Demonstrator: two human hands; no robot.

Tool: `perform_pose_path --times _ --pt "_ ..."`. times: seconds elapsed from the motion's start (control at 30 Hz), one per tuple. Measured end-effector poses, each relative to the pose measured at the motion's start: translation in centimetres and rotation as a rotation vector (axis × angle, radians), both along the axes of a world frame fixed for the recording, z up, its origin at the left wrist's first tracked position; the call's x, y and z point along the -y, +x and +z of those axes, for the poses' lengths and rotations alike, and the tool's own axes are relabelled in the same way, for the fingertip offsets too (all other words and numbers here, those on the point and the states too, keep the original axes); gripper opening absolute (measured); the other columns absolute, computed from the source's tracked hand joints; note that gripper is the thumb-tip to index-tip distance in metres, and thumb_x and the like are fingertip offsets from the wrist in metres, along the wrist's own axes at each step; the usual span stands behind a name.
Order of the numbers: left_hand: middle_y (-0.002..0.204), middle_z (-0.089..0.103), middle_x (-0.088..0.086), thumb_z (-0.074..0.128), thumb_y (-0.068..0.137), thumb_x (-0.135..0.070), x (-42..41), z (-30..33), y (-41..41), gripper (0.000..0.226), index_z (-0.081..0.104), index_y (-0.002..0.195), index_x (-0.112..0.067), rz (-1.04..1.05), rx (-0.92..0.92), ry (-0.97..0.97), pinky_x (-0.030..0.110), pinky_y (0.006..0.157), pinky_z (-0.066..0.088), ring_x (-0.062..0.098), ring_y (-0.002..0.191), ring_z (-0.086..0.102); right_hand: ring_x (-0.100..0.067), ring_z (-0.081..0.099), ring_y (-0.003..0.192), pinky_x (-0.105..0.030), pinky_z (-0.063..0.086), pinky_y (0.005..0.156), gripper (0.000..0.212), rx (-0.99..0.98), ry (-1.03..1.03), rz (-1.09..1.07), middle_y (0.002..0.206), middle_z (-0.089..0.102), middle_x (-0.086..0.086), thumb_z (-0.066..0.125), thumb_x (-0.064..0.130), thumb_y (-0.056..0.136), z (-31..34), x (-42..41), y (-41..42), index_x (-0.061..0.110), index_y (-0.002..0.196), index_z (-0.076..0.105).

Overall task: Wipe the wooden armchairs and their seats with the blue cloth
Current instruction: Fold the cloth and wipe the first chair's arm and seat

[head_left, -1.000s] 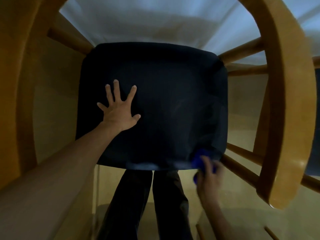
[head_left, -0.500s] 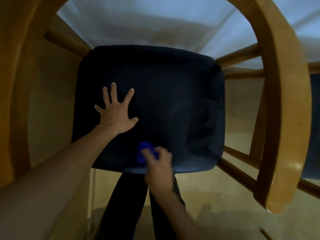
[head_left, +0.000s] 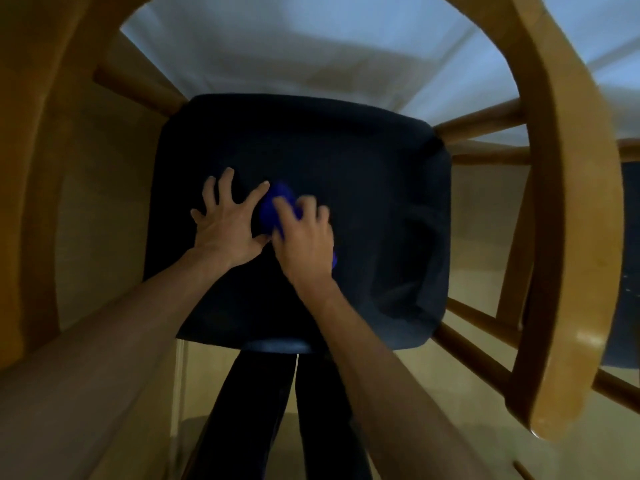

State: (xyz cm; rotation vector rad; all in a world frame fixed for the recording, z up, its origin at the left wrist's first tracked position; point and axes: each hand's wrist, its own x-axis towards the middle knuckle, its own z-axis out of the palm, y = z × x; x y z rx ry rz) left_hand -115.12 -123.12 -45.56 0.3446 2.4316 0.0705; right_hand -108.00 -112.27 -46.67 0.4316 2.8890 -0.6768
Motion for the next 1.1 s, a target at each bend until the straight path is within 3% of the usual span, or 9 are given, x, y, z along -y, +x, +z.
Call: perform_pose_path --times 0.07,0.13,0.23,0.33,0.43,0.57,0.7,0.9,1.1 --pt "0.156 -0.012 0.008 0.071 0.08 -0.041 0.0 0.1 0.0 0.089 0.014 0.147 -0.043 0.003 0.002 -0.008 0.069 0.106 0.023 0.038 0.142 -0.008 -0.034 0.053 0.088 -0.039 0.052 0.059 0.048 -0.014 -0.031 0.21 0.111 0.055 -0.015 0.069 0.019 0.073 0.3 -2.2 2.2 0.018 0.12 0.059" --pt "0.155 -0.016 0.007 0.069 0.082 -0.04 0.0 0.1 0.2 0.087 0.012 0.147 -0.044 0.006 0.019 -0.006 0.068 0.107 0.021 0.037 0.143 -0.011 -0.037 0.055 0.09 -0.037 0.053 0.062 0.048 -0.004 -0.034 0.23 0.111 0.055 -0.017 0.066 0.019 0.071 0.1 -7.3 4.8 0.019 0.12 0.06" --pt "0.155 -0.018 0.009 0.068 0.084 -0.039 -0.1 -0.1 0.3 0.086 0.01 0.148 -0.043 0.013 0.021 0.0 0.069 0.108 0.018 0.038 0.142 -0.014 -0.035 0.049 0.105 -0.038 0.045 0.083 0.045 0.062 0.025 -0.077 0.123 0.045 -0.018 0.056 0.019 0.085 0.4 -16.7 5.2 0.021 0.13 0.053" --pt "0.155 -0.019 0.009 0.068 0.084 -0.037 -0.1 -0.2 0.2 0.087 0.009 0.148 -0.043 0.014 0.017 -0.01 0.069 0.108 0.016 0.038 0.142 -0.016 -0.031 0.041 0.117 -0.034 0.037 0.092 0.045 0.073 0.025 -0.287 0.13 0.038 -0.017 0.053 0.016 0.092 0.2 -22.9 1.8 0.021 0.136 0.045" --pt "0.156 -0.017 0.01 0.068 0.084 -0.036 -0.3 -0.1 0.2 0.087 0.01 0.148 -0.042 0.021 0.03 -0.017 0.069 0.108 0.018 0.038 0.143 -0.015 -0.03 0.04 0.12 -0.036 0.037 0.096 0.046 0.091 0.003 -0.33 0.132 0.039 -0.014 0.054 0.012 0.089 0.3 -21.7 1.7 0.022 0.133 0.046" --pt "0.155 -0.016 0.012 0.07 0.082 -0.034 -0.8 0.3 0.2 0.087 0.014 0.148 -0.039 0.036 0.039 -0.02 0.071 0.107 0.016 0.04 0.142 -0.014 -0.034 0.043 0.116 -0.043 0.044 0.092 0.049 0.163 0.072 -0.312 0.131 0.042 -0.012 0.065 0.007 0.076 0.8 -14.2 12.0 0.019 0.123 0.055" --pt "0.155 -0.019 0.013 0.07 0.081 -0.032 -1.1 0.5 0.0 0.089 0.013 0.148 -0.036 0.054 0.055 -0.02 0.07 0.108 0.014 0.042 0.141 -0.017 -0.029 0.039 0.118 -0.032 0.039 0.086 0.045 0.324 -0.061 -0.497 0.129 0.04 -0.007 0.068 0.001 0.075 1.9 -10.8 18.9 0.018 0.116 0.059" --pt "0.152 -0.032 0.014 0.07 0.076 -0.055 -1.0 0.1 0.3 0.105 -0.002 0.15 -0.036 0.011 0.082 -0.049 0.07 0.108 0.01 0.043 0.139 -0.026 -0.023 0.041 0.109 -0.028 0.03 0.08 0.036 0.304 -0.022 -0.56 0.12 0.047 -0.008 0.065 -0.001 0.076 1.3 -13.0 15.2 0.015 0.107 0.063" --pt "0.151 -0.034 0.014 0.068 0.077 -0.056 -1.0 -0.3 0.5 0.105 -0.006 0.149 -0.036 0.01 0.079 -0.066 0.069 0.109 0.009 0.042 0.139 -0.027 -0.03 0.042 0.117 -0.029 0.032 0.089 0.04 0.138 -0.076 -0.445 0.126 0.044 -0.013 0.061 0.005 0.082 1.3 -16.8 8.9 0.017 0.12 0.058"
